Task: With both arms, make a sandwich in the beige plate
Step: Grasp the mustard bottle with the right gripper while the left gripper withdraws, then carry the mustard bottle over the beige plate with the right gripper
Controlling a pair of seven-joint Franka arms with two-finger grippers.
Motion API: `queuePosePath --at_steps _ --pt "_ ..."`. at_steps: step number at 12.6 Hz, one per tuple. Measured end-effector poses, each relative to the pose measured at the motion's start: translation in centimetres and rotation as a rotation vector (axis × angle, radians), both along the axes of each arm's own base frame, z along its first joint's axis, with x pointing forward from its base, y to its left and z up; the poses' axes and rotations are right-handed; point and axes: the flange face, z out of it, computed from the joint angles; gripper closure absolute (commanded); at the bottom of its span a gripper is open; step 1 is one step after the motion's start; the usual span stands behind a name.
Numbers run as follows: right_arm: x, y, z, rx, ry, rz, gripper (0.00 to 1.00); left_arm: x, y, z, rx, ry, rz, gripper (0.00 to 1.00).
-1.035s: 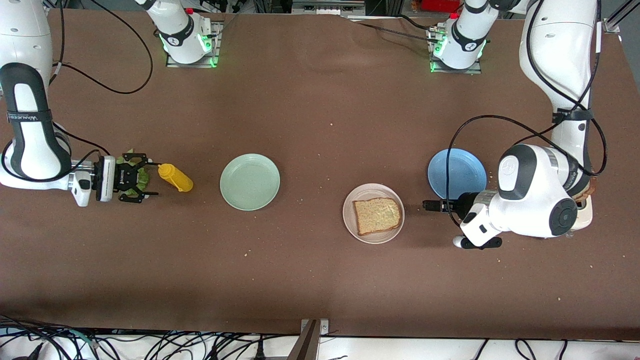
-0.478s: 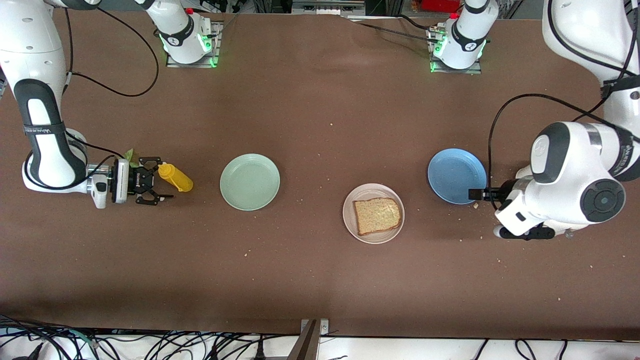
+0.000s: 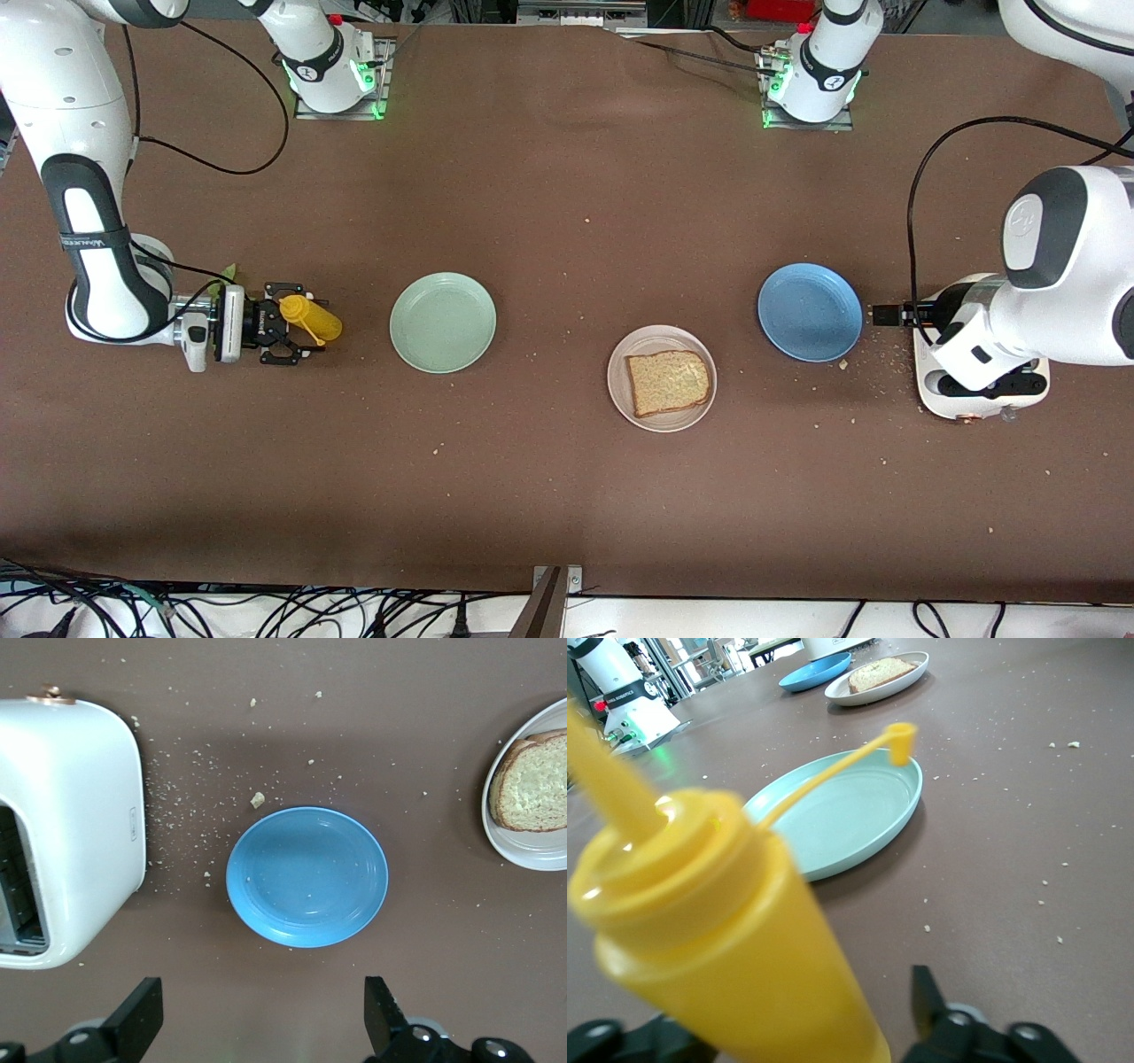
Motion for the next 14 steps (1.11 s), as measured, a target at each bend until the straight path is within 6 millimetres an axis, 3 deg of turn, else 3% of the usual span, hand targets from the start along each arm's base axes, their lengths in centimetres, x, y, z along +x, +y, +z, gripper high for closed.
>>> queuePosePath --at_steps 1,5,8,11,14 --pt "0.0 0.0 -0.2 0.003 -0.015 0.004 1.00 -0.2 0.7 0.7 -0.001 -0.002 0.011 0.00" --pt "0.5 0.0 0.1 -0.014 -0.050 0.000 1.00 -0.9 3.4 3.1 -0.003 -0.027 0.052 0.00" --pt "2.5 2.3 1.9 -0.081 -0.090 -0.002 1.00 -1.3 4.6 4.1 0.001 -0.029 0.071 0.00" --pt "5.0 6.4 6.6 -0.199 -0.073 -0.002 1.00 -2.0 5.1 6.4 0.006 -0.063 0.076 0.00" --pt "7.1 11.7 13.0 -0.357 -0.044 0.005 1.00 -3.5 5.8 11.7 0.011 -0.213 0.077 0.00"
